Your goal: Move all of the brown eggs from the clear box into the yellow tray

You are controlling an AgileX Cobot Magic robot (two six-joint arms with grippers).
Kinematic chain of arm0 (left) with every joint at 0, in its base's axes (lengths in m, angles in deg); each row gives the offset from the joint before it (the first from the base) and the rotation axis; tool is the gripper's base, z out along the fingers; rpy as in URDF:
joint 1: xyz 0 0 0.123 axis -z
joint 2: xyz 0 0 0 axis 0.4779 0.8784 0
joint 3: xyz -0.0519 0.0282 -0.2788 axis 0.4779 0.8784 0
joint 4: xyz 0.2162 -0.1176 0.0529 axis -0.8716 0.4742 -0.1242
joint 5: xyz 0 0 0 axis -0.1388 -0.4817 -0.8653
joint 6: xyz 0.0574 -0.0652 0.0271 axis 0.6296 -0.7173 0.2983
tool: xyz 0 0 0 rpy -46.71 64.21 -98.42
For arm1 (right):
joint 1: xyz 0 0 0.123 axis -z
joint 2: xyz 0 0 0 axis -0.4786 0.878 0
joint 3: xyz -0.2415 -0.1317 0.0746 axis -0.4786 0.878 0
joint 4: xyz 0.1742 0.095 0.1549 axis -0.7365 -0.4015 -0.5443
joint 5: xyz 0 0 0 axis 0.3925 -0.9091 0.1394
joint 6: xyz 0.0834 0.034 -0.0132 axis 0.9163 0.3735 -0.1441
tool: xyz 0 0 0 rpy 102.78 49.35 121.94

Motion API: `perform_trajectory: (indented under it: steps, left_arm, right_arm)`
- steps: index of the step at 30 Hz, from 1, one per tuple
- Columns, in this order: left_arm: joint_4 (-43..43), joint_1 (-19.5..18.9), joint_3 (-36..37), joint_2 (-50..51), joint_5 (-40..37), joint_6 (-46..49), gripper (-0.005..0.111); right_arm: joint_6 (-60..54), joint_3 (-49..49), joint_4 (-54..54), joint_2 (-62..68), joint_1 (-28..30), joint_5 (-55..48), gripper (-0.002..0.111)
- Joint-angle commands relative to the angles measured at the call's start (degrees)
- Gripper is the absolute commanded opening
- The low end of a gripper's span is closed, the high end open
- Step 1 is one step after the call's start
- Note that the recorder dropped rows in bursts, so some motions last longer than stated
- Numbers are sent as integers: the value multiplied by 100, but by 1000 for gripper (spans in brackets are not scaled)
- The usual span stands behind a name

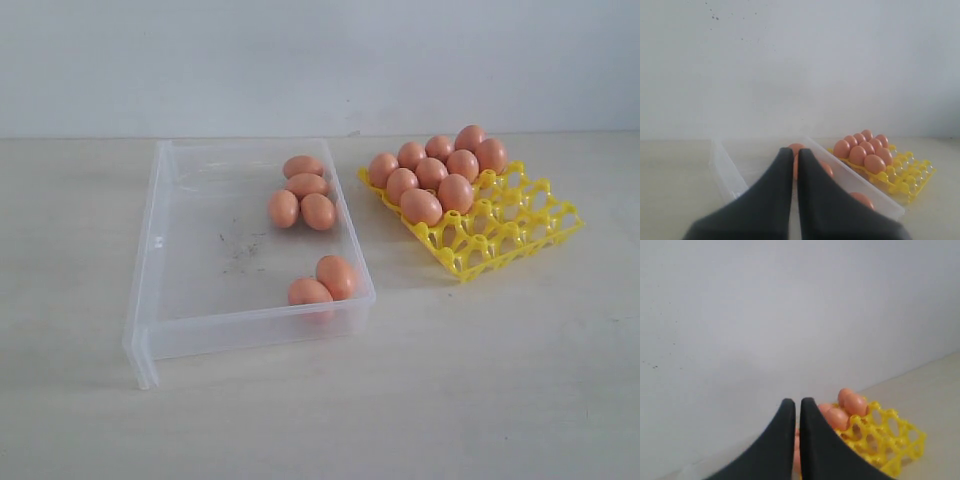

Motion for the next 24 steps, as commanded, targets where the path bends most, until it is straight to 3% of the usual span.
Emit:
perform_trajectory:
  steps: [1,3,5,11,15,17,22,24]
  left_arm:
    - [-17,-3,21,-19,68,22,4]
    - [-17,-3,21,-19,68,22,4]
    - [-17,-3,21,-19,68,22,4]
    - [-17,-3,21,-19,68,22,4]
    - [-17,-3,21,-19,68,22,4]
    - [-17,-3,21,-19,68,22,4]
    - [-17,-3,21,-19,68,22,4]
    - [-17,-3,21,-19,68,22,4]
  right_arm:
    - [3120,-189,2461,173,-9,-317,0]
    - [3946,-1092,5311,600,-9,507,0]
    - [3096,-2179,7712,1394,-9,701,0]
    - [3304,-3975,7791,3982,-9,-1723,0]
    - [4676,-5201,9460,5536,-9,-2482,4]
    - [5507,-5747,10371,6163,-9,-2698,11]
    - [8368,-7037,13350,7461,-9,-2164,54]
    - [9100,-7586,13816,7874,-9,-2127,57]
